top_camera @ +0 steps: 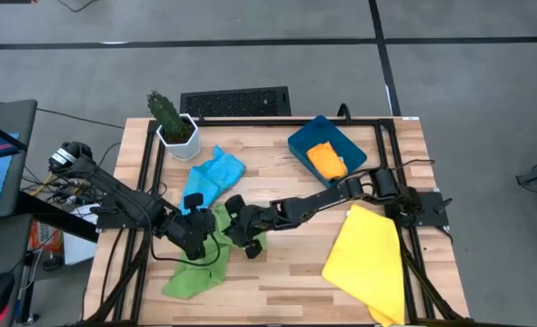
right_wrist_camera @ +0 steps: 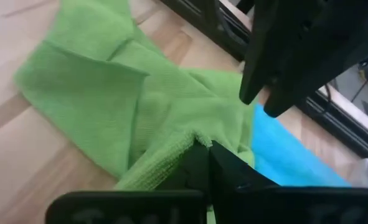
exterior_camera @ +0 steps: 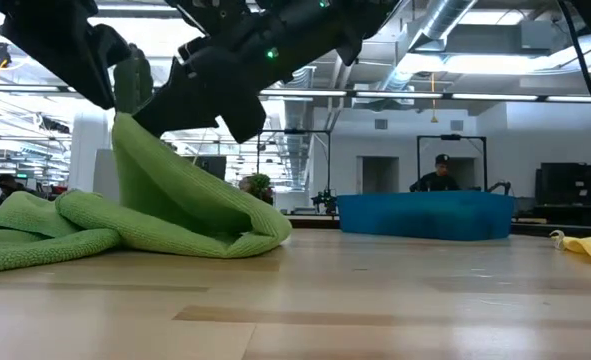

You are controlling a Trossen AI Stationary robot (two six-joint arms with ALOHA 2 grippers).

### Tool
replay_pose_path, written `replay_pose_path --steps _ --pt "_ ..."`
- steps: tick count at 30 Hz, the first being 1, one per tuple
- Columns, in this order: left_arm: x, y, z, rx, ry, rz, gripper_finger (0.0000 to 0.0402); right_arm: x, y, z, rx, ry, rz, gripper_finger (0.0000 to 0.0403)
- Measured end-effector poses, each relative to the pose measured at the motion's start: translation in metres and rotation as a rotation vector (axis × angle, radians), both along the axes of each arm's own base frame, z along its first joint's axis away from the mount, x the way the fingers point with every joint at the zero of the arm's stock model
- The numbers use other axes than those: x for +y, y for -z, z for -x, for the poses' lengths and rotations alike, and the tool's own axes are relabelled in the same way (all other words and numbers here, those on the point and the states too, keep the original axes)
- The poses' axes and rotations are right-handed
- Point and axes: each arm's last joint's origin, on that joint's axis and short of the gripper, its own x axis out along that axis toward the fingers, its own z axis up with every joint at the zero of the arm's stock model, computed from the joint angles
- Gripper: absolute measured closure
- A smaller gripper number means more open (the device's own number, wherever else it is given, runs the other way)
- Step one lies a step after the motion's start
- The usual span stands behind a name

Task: Fold microfiber towels
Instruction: Fold the right green microfiber towel

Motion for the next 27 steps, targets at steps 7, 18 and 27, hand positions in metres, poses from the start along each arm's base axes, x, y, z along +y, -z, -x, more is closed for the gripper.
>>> replay_pose_path --steps 7,18,27 --pt "0.0 0.0 0.0 -0.004 -0.012 0.004 0.0341 -0.002 0.0 -0.001 0.007 -0.023 -0.039 0.0346" --pt "0.001 -0.001 -0.001 -0.034 -0.062 -0.005 0.0341 -0.006 0.012 -0.002 0.059 -0.018 -0.075 0.0206" --pt "-0.002 0.004 -0.006 -0.124 -0.081 0.003 0.0341 -0.035 -0.036 0.022 0.197 0.118 -0.158 0.0168"
